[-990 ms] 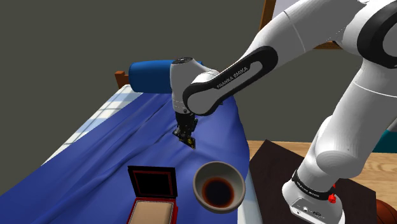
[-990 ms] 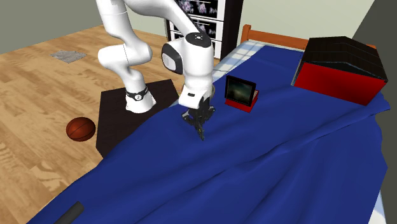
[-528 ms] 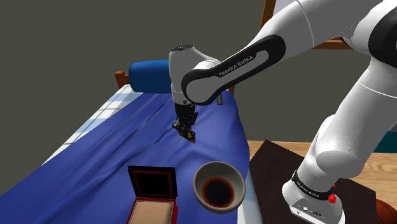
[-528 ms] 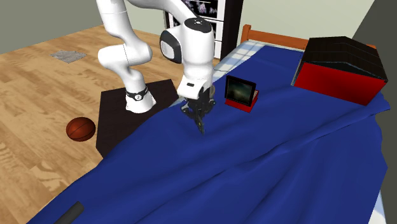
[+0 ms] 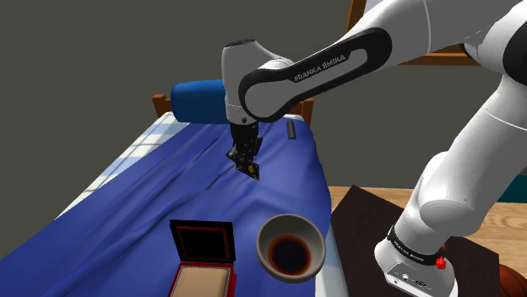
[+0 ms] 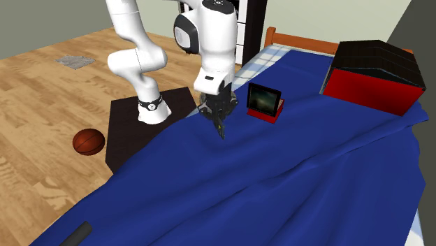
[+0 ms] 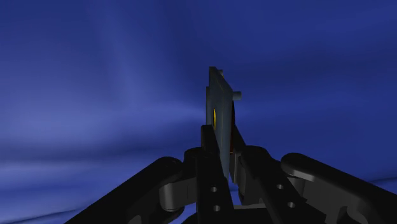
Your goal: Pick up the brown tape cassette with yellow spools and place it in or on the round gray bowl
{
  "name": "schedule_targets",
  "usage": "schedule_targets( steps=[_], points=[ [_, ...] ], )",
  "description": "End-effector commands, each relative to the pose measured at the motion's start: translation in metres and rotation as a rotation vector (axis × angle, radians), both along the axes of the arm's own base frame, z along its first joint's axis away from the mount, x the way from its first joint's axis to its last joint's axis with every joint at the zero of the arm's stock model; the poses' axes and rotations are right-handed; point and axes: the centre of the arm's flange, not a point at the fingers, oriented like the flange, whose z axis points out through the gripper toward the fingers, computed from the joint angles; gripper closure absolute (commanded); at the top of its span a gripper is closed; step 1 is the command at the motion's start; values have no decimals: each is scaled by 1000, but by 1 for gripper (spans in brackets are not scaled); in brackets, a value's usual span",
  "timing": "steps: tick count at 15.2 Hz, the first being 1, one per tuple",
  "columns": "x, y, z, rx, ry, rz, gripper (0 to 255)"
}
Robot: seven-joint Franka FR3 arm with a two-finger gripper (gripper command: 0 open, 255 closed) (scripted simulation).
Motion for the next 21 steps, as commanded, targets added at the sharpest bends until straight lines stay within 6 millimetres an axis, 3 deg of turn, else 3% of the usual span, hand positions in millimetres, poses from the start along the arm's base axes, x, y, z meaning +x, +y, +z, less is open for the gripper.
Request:
schedule_targets(
  steps=[1,7,21],
  points=[
    [1,-1,11,0,0,0,255],
    [1,-1,39,0,0,0,255],
    [-173,60,43,0,0,0,255]
  ],
)
